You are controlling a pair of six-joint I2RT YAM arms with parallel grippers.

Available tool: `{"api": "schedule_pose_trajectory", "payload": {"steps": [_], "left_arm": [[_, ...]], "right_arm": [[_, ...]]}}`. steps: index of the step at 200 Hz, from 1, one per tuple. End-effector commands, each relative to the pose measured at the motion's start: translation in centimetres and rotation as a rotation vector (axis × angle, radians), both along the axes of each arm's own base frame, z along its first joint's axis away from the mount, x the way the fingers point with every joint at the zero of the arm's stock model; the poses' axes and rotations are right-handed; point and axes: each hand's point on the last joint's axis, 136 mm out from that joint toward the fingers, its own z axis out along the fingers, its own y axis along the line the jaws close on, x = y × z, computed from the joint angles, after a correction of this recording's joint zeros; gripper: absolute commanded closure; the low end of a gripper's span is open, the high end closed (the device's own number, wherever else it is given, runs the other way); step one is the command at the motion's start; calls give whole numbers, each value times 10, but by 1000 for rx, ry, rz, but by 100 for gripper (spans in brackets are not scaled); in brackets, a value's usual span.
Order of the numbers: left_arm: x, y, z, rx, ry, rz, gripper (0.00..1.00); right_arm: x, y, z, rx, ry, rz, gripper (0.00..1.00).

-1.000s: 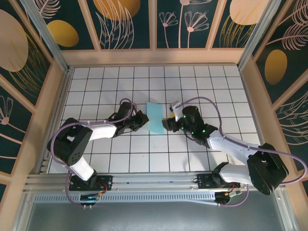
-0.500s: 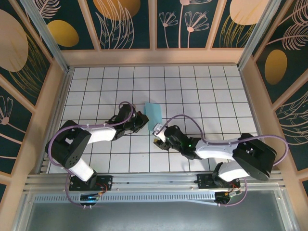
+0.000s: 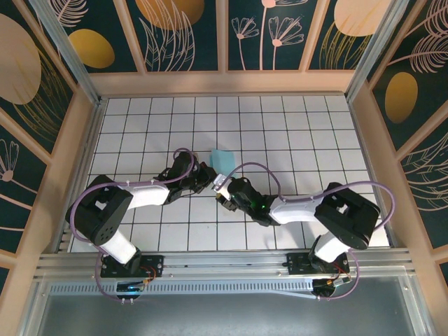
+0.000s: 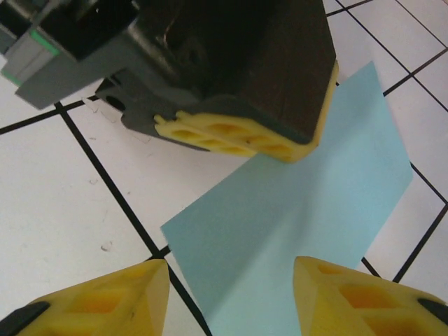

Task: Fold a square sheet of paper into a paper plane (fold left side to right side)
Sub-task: Third fold the triangle at the center of the table.

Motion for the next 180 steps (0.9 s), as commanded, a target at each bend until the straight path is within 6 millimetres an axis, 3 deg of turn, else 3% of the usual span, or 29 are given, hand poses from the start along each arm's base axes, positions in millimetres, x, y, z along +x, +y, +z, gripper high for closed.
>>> {"api": "schedule_pose_trajectory", "payload": {"steps": [1, 56, 118, 143, 180], "left_arm": [[1, -4, 12, -44, -15, 13, 100], [0, -5, 9, -46, -9, 9, 100], [-1, -1, 3, -21, -2, 14, 100], [0, 0, 1, -5, -3, 15, 94], [4, 7, 2, 23, -14, 4, 76]], "right_arm": [[8, 12, 13, 38, -44, -10, 52], [12, 17, 18, 57, -52, -20, 62], [12, 12, 14, 59, -25, -36, 88], [11, 8, 9, 46, -7, -38, 100], [8, 1, 3, 44, 32, -41, 100]]}}
